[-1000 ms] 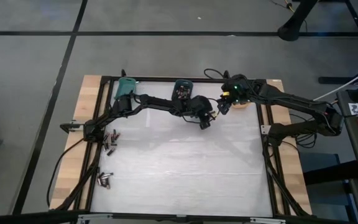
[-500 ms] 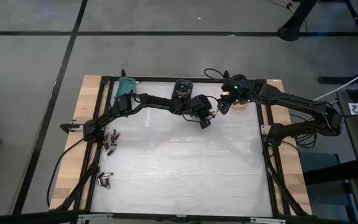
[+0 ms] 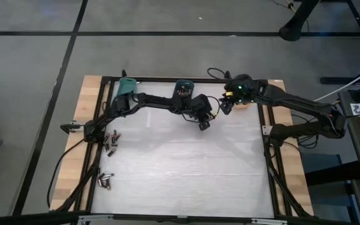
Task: Sort batteries
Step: Put the brown battery into the green bin
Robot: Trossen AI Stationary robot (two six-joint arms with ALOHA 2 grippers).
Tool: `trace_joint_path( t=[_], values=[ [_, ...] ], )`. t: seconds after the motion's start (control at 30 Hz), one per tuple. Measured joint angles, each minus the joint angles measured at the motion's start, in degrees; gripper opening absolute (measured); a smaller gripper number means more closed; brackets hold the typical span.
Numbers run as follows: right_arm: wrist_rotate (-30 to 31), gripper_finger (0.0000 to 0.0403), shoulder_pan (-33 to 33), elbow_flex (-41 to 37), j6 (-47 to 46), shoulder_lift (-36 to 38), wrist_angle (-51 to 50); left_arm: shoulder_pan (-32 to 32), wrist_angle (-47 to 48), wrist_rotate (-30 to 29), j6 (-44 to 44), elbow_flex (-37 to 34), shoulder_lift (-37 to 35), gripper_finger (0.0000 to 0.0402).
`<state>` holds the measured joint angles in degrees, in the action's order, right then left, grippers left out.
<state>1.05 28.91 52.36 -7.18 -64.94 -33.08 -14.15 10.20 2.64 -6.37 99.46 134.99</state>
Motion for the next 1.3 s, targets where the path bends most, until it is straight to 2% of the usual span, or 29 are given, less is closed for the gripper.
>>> trace_joint_path(
  t=[0.17, 0.37, 0.57, 0.83, 0.97, 1.1, 1.3],
  values=[
    [2.45, 0.0146, 0.00, 0.01, 0.20, 3.60, 0.44, 0.42, 4.43, 0.15, 0.97, 0.20, -6.55, 0.0015],
    [2.50, 0.0146, 0.00, 0.02, 0.20, 6.40, 1.68, 0.64, 8.98, -0.41, 2.00, 0.20, -14.04, 0.0021],
    [2.50, 0.0146, 0.00, 0.02, 0.22, 7.12, 3.21, 0.18, 23.35, -4.36, 2.53, 0.33, -20.82, 0.0014],
    [2.46, 0.0146, 0.00, 0.02, 0.20, 7.10, 3.61, -3.66, 39.70, -5.92, -0.68, -0.44, -28.31, 0.0019],
    [2.48, 0.0146, 0.00, 0.02, 0.16, 7.10, 4.80, -6.68, 42.92, -7.88, -1.03, -6.45, -35.33, 0.0012],
    [2.54, 0.0146, 0.00, 0.02, -0.61, 7.10, 6.93, -10.71, 43.29, -10.62, -4.11, -17.62, -46.22, 0.0017],
    [3.00, 0.0146, 0.00, 0.02, -3.40, 6.02, 11.71, -19.18, 42.75, -17.35, -16.68, -35.81, -62.07, 0.0016]
  ],
)
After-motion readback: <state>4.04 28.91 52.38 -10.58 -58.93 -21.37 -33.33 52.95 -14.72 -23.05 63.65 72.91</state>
